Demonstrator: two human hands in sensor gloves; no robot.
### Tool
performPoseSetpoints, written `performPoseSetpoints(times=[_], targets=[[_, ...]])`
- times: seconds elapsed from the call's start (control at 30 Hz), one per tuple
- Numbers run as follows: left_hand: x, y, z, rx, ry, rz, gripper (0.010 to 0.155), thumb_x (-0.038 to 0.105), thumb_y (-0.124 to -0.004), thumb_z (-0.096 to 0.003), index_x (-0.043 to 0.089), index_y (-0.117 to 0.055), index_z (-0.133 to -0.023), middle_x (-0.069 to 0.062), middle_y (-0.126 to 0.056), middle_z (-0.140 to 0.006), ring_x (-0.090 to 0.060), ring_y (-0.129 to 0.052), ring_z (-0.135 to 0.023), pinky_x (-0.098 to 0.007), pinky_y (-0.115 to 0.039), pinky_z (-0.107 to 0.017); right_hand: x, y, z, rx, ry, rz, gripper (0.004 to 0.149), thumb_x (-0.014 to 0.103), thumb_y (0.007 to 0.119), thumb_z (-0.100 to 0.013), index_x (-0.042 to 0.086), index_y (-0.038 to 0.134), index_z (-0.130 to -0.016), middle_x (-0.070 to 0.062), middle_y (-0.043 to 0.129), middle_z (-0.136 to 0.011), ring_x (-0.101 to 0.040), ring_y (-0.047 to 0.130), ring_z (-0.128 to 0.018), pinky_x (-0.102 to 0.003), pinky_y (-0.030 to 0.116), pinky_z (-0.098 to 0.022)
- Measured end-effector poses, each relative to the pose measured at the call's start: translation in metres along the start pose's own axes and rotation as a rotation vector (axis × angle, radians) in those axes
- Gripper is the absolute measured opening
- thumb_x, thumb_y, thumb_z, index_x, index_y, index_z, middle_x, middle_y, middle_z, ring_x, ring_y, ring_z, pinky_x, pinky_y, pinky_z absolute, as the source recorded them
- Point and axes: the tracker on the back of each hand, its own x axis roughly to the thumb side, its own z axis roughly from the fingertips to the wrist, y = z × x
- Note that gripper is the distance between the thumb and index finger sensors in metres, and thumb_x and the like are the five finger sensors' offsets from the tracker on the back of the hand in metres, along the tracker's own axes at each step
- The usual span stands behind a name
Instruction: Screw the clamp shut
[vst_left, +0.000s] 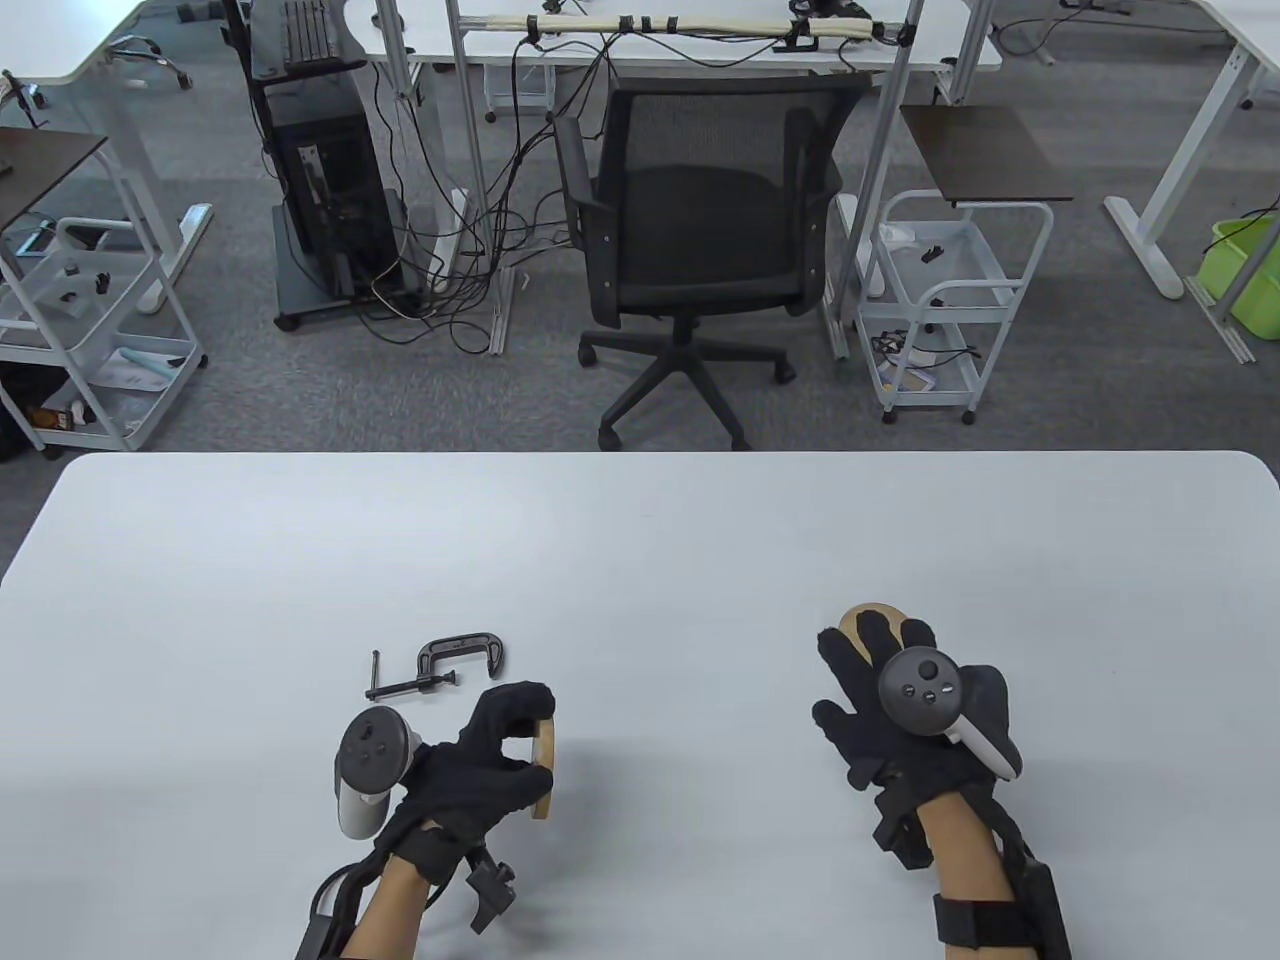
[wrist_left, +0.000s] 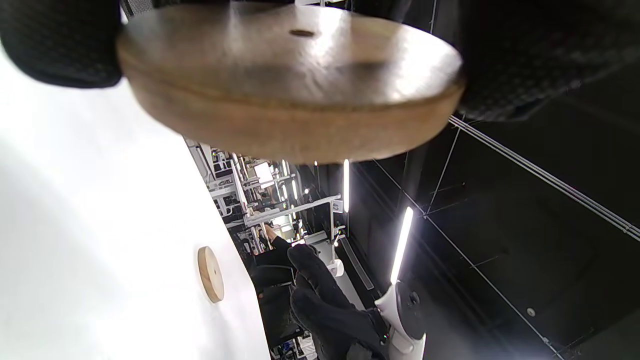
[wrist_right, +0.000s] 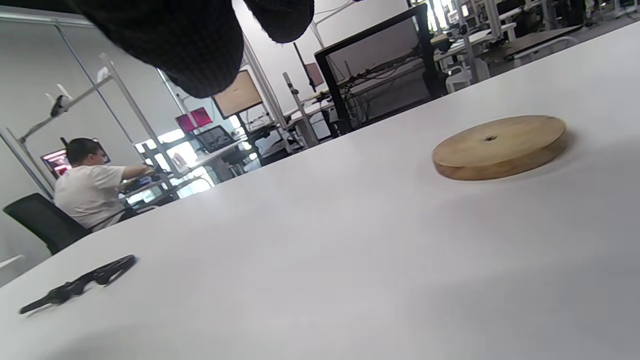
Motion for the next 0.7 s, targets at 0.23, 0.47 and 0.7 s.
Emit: performPoseSetpoints(times=[0.23,0.47,0.7], targets=[[-0.007,-0.004,0.002,-0.002,0.018,0.026,0.085,0.062,-0.09,-0.0447,0.033,-0.044,-0.111,-0.024,-0.037,-0.115,-0.057,-0.046,-0.097,-0.072,-0.077,-0.049,-0.016,-0.014,-0.036,0.138,0.09,-0.042,0.088,0.05,0.086,-0.045,0.034,0.031,-0.113,-0.01,0.006,-0.119,-0.059,0.01,-0.101,-0.086,0.027,-0.062],[-0.004,-0.008,0.008,0.04,-0.014,0.149,0.085,0.062,-0.09,-0.0454,0.034,-0.043,-0.111,-0.024,-0.035,-0.116,-0.057,-0.045,-0.098,-0.072,-0.077,-0.05,-0.018,-0.018,-0.063,0.172,0.127,0.011,0.087,0.046,0.088,-0.044,0.033,0.035,-0.112,-0.011,0.01,-0.119,-0.057,0.02,-0.101,-0.081,0.034,-0.064],[0.003,-0.004,0.012,0.06,-0.031,0.108,0.085,0.062,-0.09,-0.0455,0.034,-0.043,-0.111,-0.024,-0.035,-0.116,-0.057,-0.045,-0.098,-0.072,-0.077,-0.05,-0.026,-0.003,-0.089,0.222,0.15,0.062,0.085,0.043,0.089,-0.044,0.032,0.038,-0.111,-0.01,0.01,-0.119,-0.057,0.017,-0.101,-0.082,0.034,-0.064]])
